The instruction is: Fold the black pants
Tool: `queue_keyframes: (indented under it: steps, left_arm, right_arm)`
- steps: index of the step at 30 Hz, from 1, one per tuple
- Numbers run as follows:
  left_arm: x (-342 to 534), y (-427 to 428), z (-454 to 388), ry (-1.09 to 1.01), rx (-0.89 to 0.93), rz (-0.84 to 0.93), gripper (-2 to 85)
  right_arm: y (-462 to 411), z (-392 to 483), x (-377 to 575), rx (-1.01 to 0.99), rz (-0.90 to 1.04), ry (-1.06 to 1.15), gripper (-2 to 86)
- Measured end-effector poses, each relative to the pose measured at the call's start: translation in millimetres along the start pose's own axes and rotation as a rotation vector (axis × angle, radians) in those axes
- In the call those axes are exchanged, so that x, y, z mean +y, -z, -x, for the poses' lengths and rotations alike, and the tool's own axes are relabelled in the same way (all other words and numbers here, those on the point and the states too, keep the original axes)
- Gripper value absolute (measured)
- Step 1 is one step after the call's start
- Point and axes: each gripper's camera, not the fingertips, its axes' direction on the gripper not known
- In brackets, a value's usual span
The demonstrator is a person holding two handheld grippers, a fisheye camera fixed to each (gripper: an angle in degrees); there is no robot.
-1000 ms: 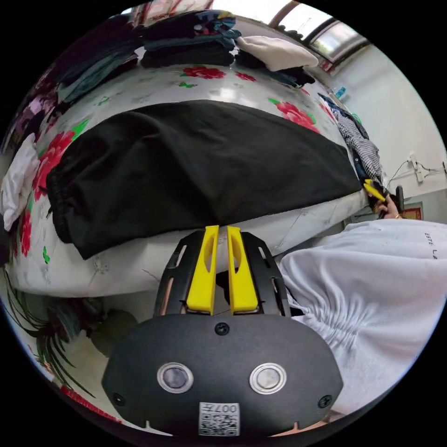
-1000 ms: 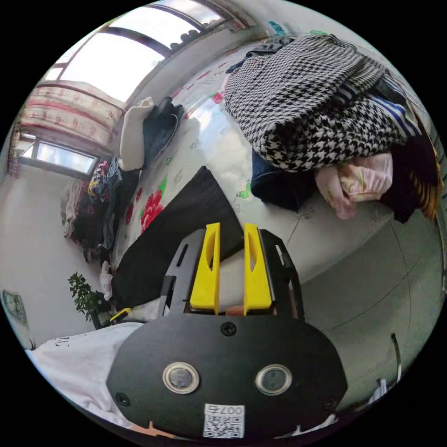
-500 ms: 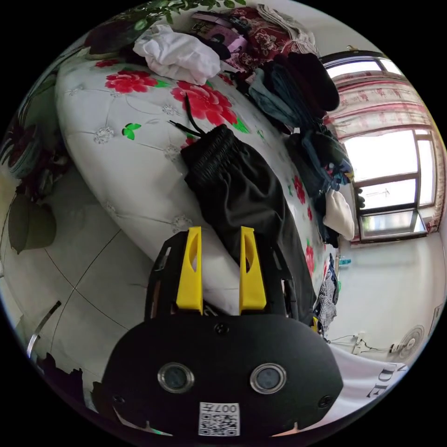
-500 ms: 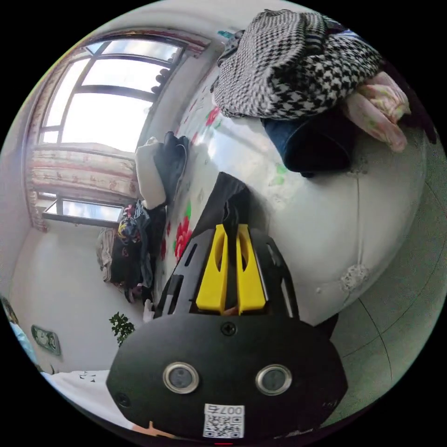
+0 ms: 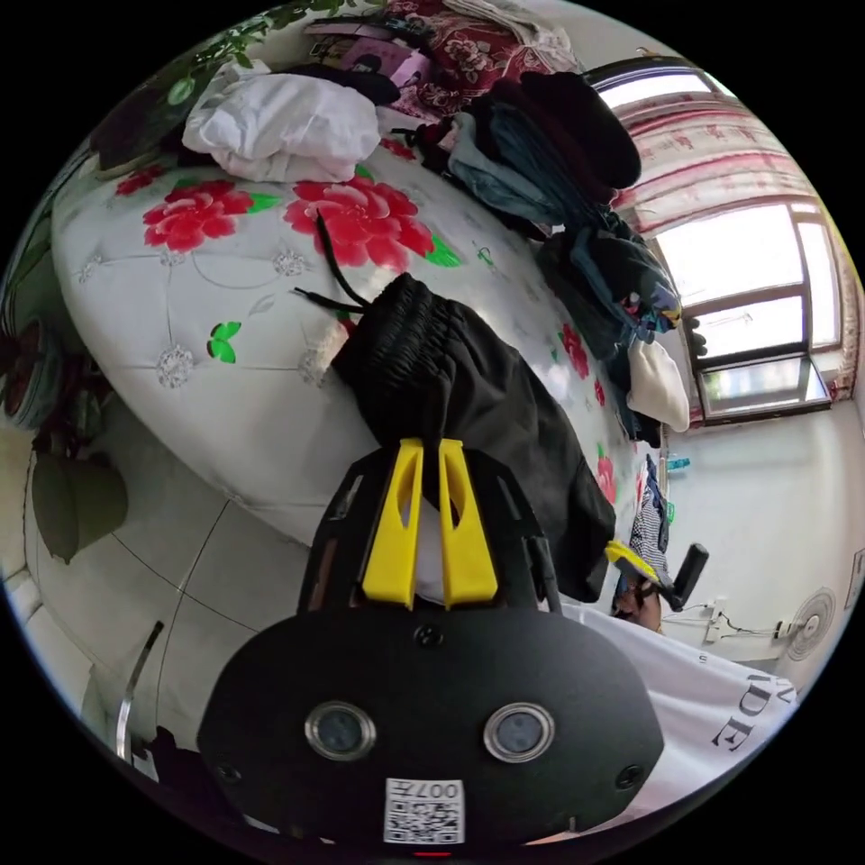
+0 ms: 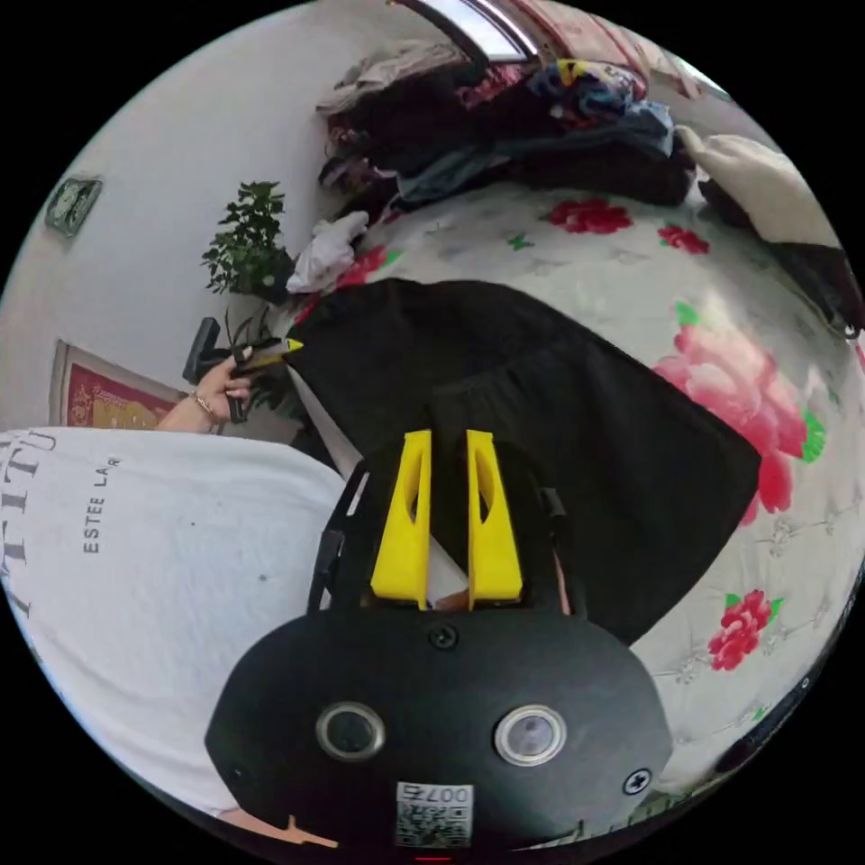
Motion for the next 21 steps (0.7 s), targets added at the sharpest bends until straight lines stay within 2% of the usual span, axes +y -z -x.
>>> queue_keyframes:
  steps: [3, 7, 12, 17, 21]
  left_arm:
    - [0.0, -8.7, 22.7, 0.069, 0.037, 0.021, 8.1]
    - [11.7, 3.0, 46.7, 0.078, 0.106, -0.078, 12.6]
    - [-3.3, -7.6, 63.2, 0.020, 0.116, -0.101, 15.4]
    - [-24.0, -33.5, 73.3, 0.051, 0.185, -0.084, 11.1]
    - [-21.9, -19.7, 45.6, -0.047, 0.383, -0.179, 6.2]
  right_arm:
    - [-17.0, 9.4, 0.3, 0.000, 0.061, 0.029, 3.8]
    - [23.6, 2.5, 16.2, 0.043, -0.099, -0.050, 4.8]
    - [38.5, -15.5, 44.4, 0.043, -0.194, -0.206, 5.2]
    - [48.1, -22.8, 61.8, -0.007, -0.276, -0.288, 4.9]
    - [70.4, -32.3, 81.3, -0.005, -0.363, -0.371, 4.2]
